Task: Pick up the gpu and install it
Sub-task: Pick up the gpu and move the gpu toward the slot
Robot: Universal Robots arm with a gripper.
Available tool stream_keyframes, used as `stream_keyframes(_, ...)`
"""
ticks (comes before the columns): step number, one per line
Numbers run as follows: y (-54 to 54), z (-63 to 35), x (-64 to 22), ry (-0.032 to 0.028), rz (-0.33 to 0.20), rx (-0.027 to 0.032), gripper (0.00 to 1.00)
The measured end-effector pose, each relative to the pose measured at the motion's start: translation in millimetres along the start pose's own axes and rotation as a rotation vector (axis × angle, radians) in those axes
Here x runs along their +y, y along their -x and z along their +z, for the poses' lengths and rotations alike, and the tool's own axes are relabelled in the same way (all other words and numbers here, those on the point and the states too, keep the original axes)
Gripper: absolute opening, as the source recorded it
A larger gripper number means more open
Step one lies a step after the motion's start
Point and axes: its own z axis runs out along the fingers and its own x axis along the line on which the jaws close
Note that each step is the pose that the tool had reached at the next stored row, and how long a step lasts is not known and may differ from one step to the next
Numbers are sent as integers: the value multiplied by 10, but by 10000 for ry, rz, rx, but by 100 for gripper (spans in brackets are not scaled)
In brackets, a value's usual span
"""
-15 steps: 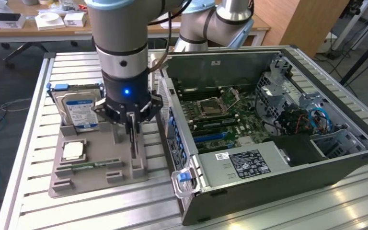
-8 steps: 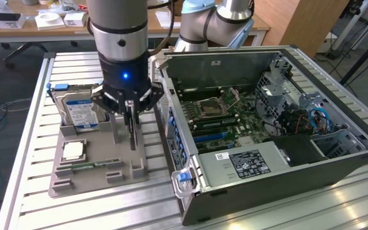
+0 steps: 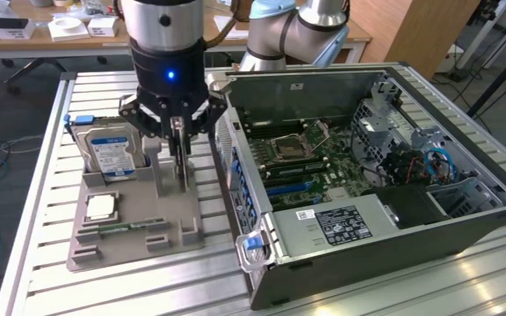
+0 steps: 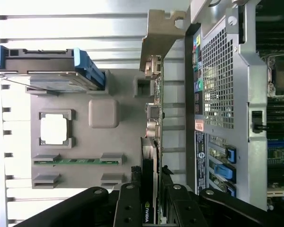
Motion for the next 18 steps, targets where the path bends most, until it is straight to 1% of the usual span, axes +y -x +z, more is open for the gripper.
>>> stream_keyframes(5, 62, -228, 14, -1, 2, 24, 27)
stream_keyframes(9, 180, -405, 29, -4, 5, 71, 27)
stream_keyframes(13, 344, -526, 42, -6, 8, 143, 27)
stream_keyframes(18, 563, -642, 58, -13, 13, 264, 27)
